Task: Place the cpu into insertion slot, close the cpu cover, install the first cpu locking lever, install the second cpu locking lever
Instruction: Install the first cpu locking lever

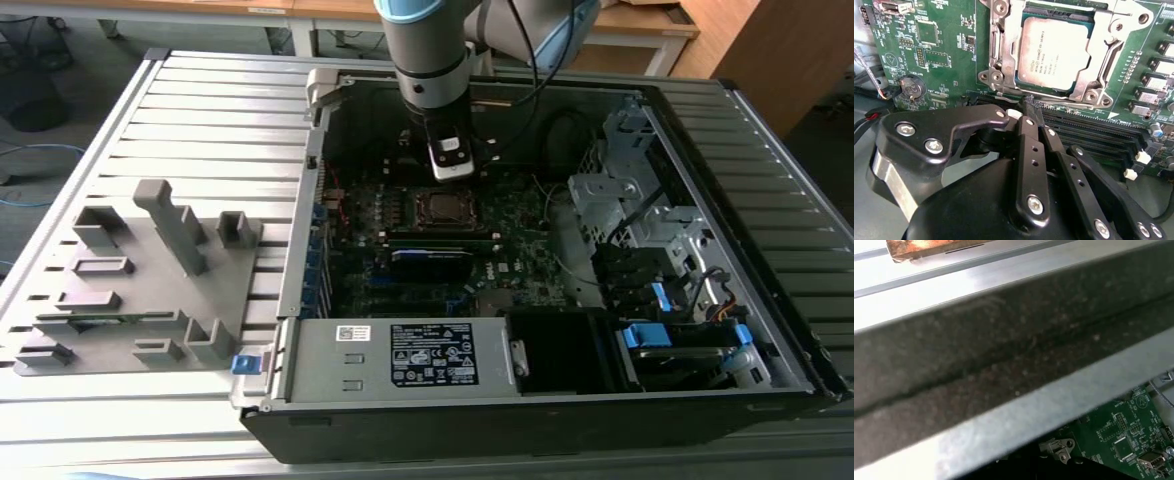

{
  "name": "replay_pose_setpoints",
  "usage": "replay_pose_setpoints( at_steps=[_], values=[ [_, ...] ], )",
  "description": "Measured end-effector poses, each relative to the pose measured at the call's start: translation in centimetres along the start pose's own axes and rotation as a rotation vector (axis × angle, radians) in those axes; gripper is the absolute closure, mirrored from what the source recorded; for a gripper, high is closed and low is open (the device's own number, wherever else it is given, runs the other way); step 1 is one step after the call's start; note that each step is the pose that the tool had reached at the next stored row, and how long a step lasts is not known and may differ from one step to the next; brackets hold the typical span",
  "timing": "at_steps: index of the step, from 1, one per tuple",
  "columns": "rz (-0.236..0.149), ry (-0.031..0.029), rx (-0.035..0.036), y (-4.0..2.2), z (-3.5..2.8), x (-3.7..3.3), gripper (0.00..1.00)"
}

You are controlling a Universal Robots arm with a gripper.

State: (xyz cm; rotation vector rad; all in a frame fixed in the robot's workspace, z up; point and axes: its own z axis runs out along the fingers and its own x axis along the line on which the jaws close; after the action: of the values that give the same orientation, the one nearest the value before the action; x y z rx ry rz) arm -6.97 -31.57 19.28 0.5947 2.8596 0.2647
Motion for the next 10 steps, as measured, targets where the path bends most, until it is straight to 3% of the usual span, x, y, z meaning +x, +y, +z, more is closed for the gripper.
replay_pose_setpoints(
  at_steps=[6, 10],
  values=[
    [-0.001, -0.0004, 0.0004, 0.03, 0.03, -0.07, 0.89],
    [-0.002, -0.0028, 0.0074, 0.11, -0.28, -0.13, 0.89]
  ],
)
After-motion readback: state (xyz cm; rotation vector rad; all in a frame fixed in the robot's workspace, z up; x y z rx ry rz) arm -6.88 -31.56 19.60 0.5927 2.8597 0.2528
